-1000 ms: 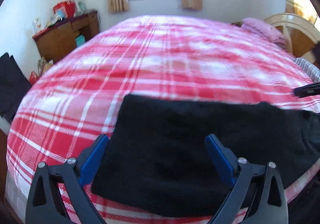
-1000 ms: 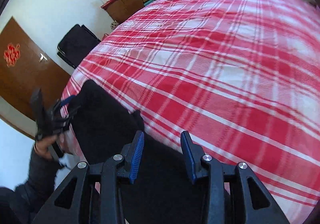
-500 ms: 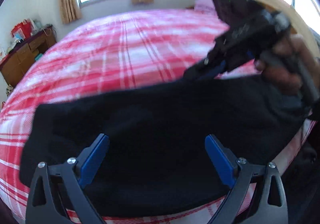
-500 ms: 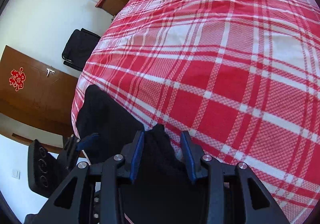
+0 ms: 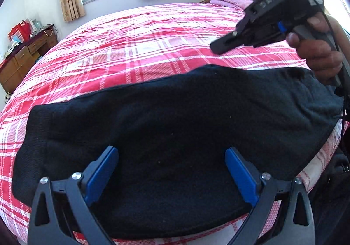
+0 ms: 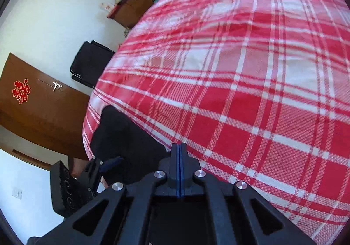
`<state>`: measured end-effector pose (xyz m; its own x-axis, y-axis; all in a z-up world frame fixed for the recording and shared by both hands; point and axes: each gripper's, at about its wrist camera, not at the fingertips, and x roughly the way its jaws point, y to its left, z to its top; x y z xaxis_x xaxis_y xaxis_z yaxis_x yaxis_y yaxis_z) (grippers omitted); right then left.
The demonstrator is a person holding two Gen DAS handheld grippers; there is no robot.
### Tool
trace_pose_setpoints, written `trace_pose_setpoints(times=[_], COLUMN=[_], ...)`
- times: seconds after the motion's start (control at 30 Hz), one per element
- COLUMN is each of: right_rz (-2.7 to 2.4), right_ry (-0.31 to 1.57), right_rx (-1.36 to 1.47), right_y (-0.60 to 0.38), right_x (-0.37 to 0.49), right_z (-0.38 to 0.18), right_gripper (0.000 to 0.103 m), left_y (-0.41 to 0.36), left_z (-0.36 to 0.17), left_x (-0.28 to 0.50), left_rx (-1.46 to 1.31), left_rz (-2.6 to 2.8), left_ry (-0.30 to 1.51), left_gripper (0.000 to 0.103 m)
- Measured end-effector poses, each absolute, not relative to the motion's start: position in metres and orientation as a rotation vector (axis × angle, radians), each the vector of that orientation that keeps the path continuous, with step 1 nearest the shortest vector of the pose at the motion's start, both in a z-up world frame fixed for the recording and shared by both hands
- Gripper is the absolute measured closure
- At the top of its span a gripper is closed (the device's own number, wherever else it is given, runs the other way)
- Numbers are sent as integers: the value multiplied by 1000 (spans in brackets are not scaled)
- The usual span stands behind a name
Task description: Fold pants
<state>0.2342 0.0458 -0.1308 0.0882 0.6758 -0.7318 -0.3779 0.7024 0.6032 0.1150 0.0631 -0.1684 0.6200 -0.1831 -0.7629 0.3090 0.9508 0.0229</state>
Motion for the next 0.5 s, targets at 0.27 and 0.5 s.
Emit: trace_pose_setpoints(times=[0.27, 0.5], right_rz=[819, 842], right_ry=[1311, 1342], right_rx=[308, 421], right_y=[52, 56], right_x=[233, 236], right_z=[-151, -163], right_gripper=[72, 94], left_y=[63, 63], left_z=[-171, -172], left_x=[115, 113], left_rx=[188, 199], left_rz=[-307, -329], left_ry=[873, 883], left_gripper=[2, 0])
